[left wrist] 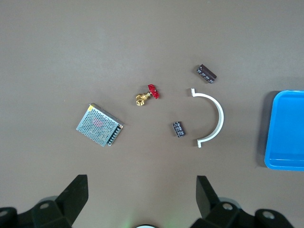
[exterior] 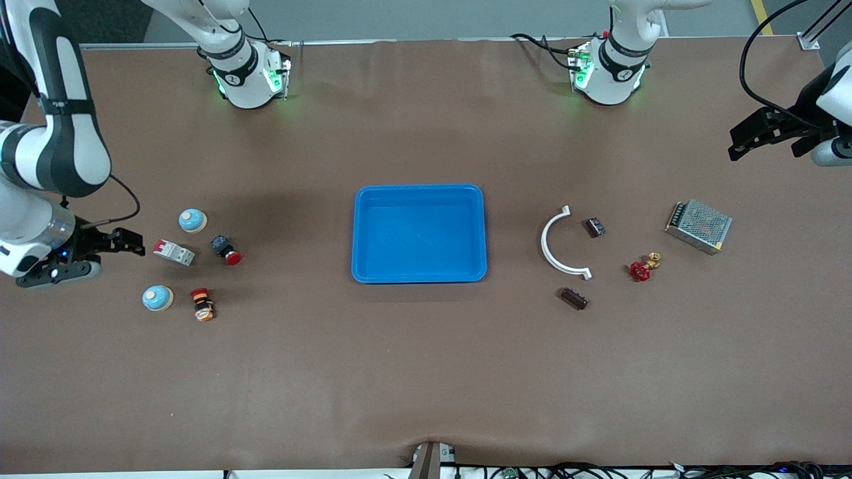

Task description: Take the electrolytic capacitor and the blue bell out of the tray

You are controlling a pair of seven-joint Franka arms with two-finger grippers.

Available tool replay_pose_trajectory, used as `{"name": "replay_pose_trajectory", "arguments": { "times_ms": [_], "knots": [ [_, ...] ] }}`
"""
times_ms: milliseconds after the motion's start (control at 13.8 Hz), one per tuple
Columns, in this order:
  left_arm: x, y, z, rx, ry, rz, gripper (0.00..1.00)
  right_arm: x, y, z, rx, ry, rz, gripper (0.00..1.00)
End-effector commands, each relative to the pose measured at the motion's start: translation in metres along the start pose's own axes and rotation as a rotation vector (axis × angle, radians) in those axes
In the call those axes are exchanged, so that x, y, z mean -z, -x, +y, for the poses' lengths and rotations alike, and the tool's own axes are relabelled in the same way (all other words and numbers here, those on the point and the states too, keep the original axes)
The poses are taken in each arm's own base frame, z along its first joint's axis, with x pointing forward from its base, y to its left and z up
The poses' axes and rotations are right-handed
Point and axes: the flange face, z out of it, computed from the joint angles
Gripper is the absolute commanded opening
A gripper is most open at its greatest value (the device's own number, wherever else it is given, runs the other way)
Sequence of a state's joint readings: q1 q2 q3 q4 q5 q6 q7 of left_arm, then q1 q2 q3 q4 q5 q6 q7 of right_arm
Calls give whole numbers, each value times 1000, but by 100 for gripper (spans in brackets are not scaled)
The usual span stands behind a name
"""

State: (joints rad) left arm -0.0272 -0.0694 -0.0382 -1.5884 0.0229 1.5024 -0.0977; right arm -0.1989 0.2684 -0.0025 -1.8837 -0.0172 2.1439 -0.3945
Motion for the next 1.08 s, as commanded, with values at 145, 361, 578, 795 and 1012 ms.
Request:
{"name": "replay_pose_trajectory", "arguments": {
  "times_ms": [145, 361, 578, 795, 1012],
  "knots": [
    [3, 12, 1, -8, 18, 24, 100, 73, -39, 9, -132, -2, 22, 100],
    [3, 12, -1, -5, 18, 23, 100, 136, -44, 8, -243, 3, 35, 100],
    [2, 12, -1, -5, 18, 23, 100, 190, -31, 2, -286, 8, 18, 100],
    [2, 12, -1, -4, 18, 21, 100, 238, -18, -1, -293, 14, 43, 100],
    [2, 12, -2, -2, 18, 18, 100, 267, -4, -4, -322, 18, 68, 100]
  ]
}}
